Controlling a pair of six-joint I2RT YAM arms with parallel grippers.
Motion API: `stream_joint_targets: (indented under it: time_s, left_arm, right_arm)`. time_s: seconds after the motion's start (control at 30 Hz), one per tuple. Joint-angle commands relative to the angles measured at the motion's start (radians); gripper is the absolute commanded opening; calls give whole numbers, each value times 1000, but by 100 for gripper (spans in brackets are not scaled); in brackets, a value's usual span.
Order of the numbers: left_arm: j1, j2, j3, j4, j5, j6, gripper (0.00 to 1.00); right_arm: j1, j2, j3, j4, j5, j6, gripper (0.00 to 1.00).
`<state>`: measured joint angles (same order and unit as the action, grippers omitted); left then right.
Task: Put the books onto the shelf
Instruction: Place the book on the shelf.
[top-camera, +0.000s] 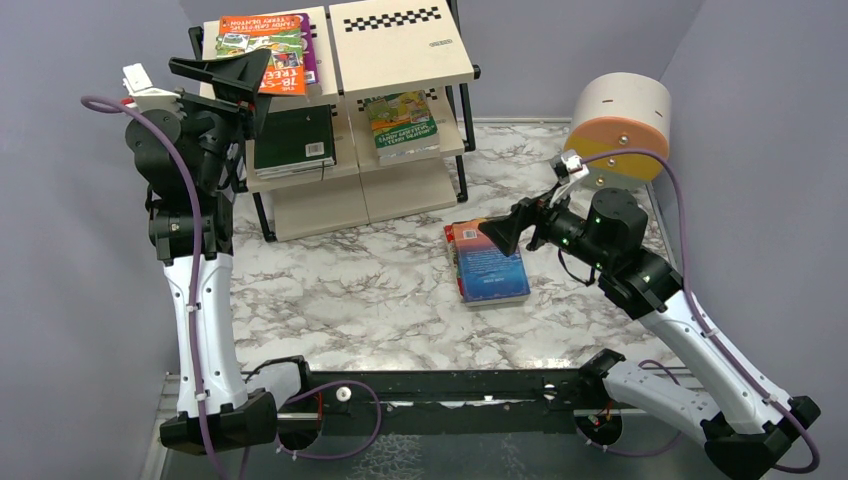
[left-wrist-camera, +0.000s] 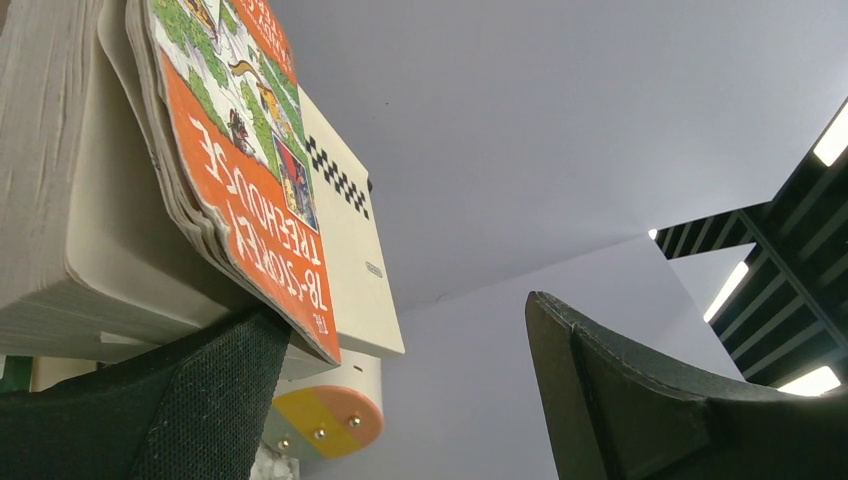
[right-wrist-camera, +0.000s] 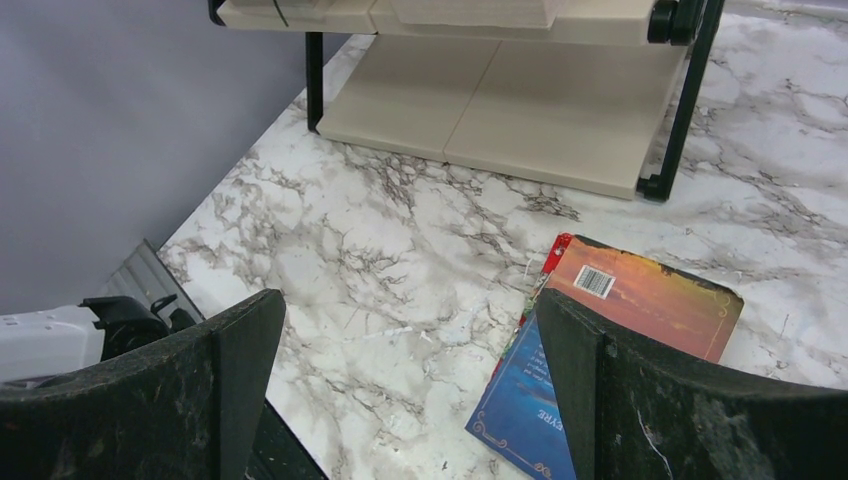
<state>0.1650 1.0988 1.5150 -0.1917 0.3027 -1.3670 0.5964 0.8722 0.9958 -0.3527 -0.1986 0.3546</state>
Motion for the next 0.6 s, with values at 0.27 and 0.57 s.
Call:
stream_joint_targets:
  time_s: [0.27,0.57]
  left_arm:
    - [36,31,28,-5,4,0,80]
    - [38,-52,31,-69,-2,-1,80]
  right_arm:
    - [3,-6,-28,26,27,7,95]
    - [3,-29,-51,27,-1,7,95]
